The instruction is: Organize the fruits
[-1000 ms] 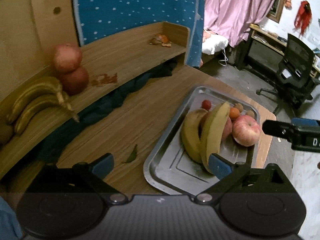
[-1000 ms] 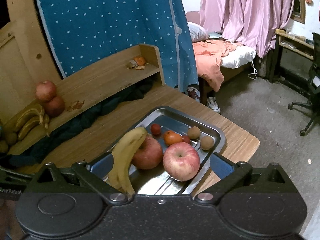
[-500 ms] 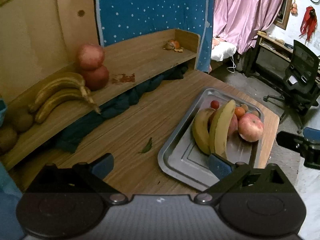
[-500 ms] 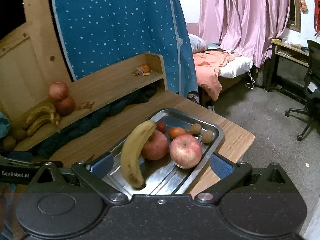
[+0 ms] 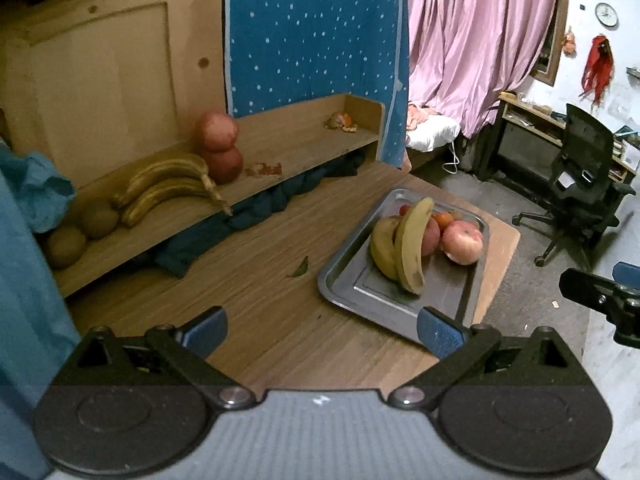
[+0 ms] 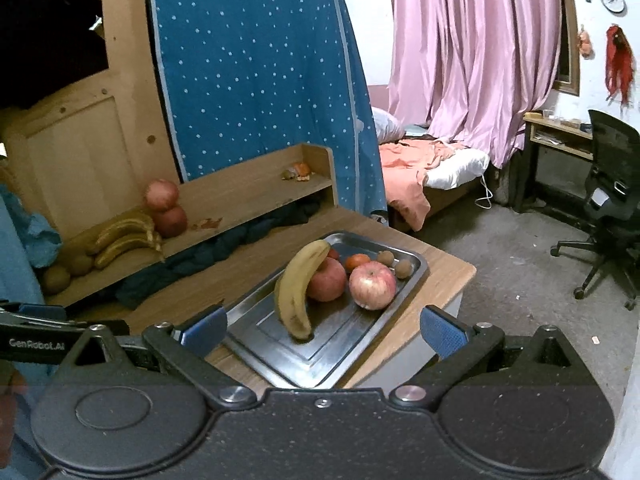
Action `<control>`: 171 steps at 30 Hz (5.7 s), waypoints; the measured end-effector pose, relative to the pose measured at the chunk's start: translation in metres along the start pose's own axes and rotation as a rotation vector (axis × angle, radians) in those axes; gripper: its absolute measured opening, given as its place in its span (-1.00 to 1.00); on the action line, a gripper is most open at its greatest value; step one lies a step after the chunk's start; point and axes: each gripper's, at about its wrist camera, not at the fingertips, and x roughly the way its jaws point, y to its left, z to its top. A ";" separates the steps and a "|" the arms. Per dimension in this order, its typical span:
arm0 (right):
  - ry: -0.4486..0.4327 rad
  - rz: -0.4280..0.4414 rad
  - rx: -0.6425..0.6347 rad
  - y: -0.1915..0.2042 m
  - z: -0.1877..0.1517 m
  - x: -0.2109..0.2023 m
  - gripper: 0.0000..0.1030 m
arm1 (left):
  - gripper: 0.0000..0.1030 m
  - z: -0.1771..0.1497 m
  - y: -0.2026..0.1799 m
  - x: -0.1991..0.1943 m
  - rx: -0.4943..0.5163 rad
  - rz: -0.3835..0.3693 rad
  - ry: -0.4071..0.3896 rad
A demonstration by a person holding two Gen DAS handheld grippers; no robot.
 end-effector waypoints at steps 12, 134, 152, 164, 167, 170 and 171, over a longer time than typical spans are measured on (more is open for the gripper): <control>-0.018 0.058 0.069 0.028 -0.032 -0.045 0.98 | 0.99 -0.031 0.022 -0.066 0.009 0.062 -0.024; 0.004 -0.309 0.113 0.187 -0.087 -0.049 0.98 | 0.99 -0.040 0.148 -0.026 0.191 -0.244 0.057; 0.005 -0.309 0.112 0.187 -0.087 -0.049 0.98 | 0.99 -0.040 0.147 -0.026 0.196 -0.230 0.055; 0.006 -0.310 0.112 0.187 -0.087 -0.048 0.98 | 0.99 -0.039 0.147 -0.023 0.206 -0.216 0.047; 0.006 -0.311 0.113 0.187 -0.087 -0.048 0.98 | 0.99 -0.038 0.147 -0.023 0.208 -0.218 0.048; 0.007 -0.310 0.113 0.187 -0.087 -0.048 0.98 | 0.99 -0.037 0.146 -0.022 0.210 -0.221 0.048; 0.007 -0.311 0.113 0.187 -0.087 -0.048 0.98 | 0.99 -0.038 0.146 -0.022 0.209 -0.221 0.048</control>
